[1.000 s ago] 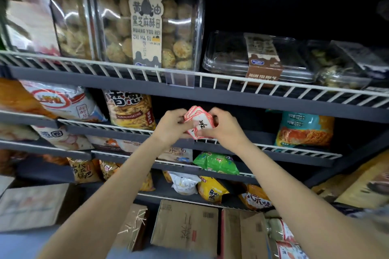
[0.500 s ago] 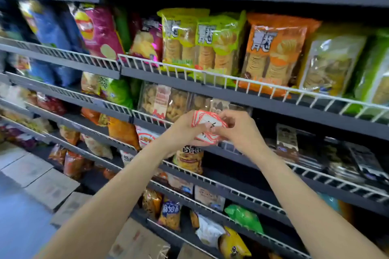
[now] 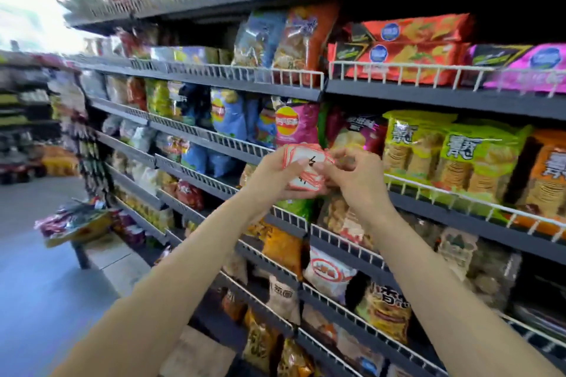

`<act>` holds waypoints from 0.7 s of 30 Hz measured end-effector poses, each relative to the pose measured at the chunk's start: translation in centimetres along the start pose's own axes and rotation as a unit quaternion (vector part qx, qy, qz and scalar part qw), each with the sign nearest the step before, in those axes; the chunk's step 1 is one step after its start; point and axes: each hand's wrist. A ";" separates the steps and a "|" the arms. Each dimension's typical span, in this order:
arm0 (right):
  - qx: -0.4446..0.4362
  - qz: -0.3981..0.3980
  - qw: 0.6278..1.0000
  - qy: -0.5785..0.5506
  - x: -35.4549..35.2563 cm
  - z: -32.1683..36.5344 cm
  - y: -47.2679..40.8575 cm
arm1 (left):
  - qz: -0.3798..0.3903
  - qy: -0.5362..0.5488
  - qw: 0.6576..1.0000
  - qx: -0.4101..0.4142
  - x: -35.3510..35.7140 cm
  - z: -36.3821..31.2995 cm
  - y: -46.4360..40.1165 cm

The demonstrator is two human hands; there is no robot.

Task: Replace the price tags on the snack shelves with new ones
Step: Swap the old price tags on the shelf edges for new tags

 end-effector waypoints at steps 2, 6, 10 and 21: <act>-0.019 -0.003 1.000 -0.005 4.8 1.8 -1.4 | -0.008 0.001 1.000 0.013 -4.9 -1.0 0.2; -0.043 -0.010 0.999 0.008 14.4 5.2 -3.9 | -0.032 0.000 0.999 0.040 -14.9 -2.6 0.5; -0.038 0.005 0.999 0.014 22.6 6.5 -6.0 | -0.073 -0.035 0.995 0.055 -23.1 -2.3 0.5; 0.030 0.016 0.998 -0.060 42.2 5.0 -16.7 | -0.113 -0.091 0.989 0.031 -44.5 0.5 -5.2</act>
Point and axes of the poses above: each hand's wrist, its own y-axis away from the middle knuckle, its own x-axis out of the palm, z = x × y, and after that the axes turned 2 degrees about z, right-handed
